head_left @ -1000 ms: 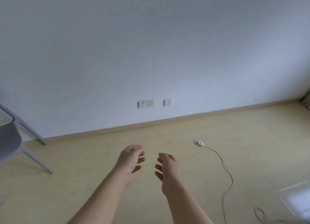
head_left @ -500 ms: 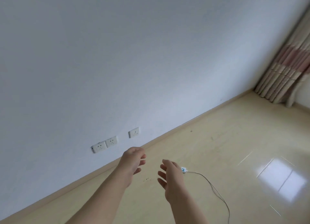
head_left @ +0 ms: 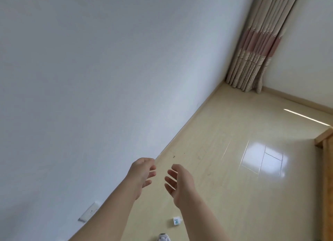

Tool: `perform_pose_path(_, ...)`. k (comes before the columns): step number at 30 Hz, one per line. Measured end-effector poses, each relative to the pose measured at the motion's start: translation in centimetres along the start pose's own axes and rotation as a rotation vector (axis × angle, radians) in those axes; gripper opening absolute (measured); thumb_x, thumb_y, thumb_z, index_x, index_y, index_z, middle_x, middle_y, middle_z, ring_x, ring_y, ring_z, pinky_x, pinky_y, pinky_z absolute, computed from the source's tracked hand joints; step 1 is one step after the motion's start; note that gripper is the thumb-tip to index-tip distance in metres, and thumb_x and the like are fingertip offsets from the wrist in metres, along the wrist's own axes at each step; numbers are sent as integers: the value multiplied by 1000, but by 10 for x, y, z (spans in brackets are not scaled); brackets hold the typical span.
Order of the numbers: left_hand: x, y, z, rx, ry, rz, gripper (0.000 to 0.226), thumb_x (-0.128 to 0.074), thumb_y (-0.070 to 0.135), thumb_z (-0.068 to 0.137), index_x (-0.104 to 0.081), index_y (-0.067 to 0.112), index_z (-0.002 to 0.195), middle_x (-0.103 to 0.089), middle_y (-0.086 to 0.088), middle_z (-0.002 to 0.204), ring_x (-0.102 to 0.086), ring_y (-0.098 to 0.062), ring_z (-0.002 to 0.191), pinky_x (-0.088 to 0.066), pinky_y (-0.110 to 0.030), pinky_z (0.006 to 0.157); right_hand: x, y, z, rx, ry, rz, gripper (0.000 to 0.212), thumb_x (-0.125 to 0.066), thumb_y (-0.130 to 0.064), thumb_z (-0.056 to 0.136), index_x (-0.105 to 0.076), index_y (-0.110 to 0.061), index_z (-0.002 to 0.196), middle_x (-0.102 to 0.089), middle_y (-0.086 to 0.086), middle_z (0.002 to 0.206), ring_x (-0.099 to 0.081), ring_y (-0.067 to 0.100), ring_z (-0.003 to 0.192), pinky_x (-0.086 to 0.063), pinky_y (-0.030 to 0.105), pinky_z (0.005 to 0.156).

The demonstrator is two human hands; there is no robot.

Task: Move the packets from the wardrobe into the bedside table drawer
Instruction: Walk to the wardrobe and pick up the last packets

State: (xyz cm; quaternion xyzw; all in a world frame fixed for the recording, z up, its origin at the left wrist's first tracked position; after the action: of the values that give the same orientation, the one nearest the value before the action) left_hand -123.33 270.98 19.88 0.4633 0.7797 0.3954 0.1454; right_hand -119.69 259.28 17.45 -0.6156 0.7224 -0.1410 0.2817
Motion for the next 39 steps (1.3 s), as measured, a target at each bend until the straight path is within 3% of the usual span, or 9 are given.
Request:
perform_pose_path(11,-134,187,186,-64,-184,116,11,-45,25,98,-55,21,95,-62,-5,105,-61,-20,98,-48,-33,82,-42,-206,159,66,142,157,11,-52,-16,93,-58,-11,99,-61,8,100,-59,25,90,-46,32,70)
perform_pose_path(19,-266,334,305,-150,-336,238,14,-44,24,99,-56,18,103,-61,-4,103,-60,-19,98,-48,-33,84,-54,-379,261,137,233,225,6,-52,-18,94,-58,-14,95,-61,7,101,-59,23,89,-47,34,77)
perform_pose_path(23,-354,370,341,-107,-459,337,12,-46,22,97,-57,20,92,-61,-2,97,-60,-17,89,-48,-34,86,-24,-433,304,110,310,376,8,-52,-18,93,-58,-13,96,-60,6,98,-58,23,87,-46,33,75)
perform_pose_path(27,-454,405,375,-100,-538,401,13,-47,22,97,-57,16,99,-60,-2,95,-60,-17,88,-47,-32,81,24,-506,355,107,383,497,15,-52,-18,93,-58,-9,104,-60,7,96,-57,23,86,-45,32,71)
perform_pose_path(35,-662,515,438,-159,-573,396,13,-46,22,97,-56,20,89,-59,-1,91,-58,-15,79,-44,-29,74,129,-727,437,254,423,448,6,-52,-17,93,-56,-13,93,-57,4,90,-54,19,77,-43,28,65)
perform_pose_path(39,-744,556,473,-123,-573,389,12,-46,22,97,-56,21,89,-60,1,89,-58,-13,77,-43,-28,70,161,-804,483,209,446,465,6,-51,-17,93,-56,-14,93,-58,4,90,-55,20,78,-43,28,64)
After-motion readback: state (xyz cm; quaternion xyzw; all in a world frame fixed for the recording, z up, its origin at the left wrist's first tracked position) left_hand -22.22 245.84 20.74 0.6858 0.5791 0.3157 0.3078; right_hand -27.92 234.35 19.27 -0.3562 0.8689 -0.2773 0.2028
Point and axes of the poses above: each hand's wrist, its own z-axis towards the middle knuckle, its own x-axis out of the back of the hand, y = z × x, the point moved 3 cm from there along z, towards the middle knuckle
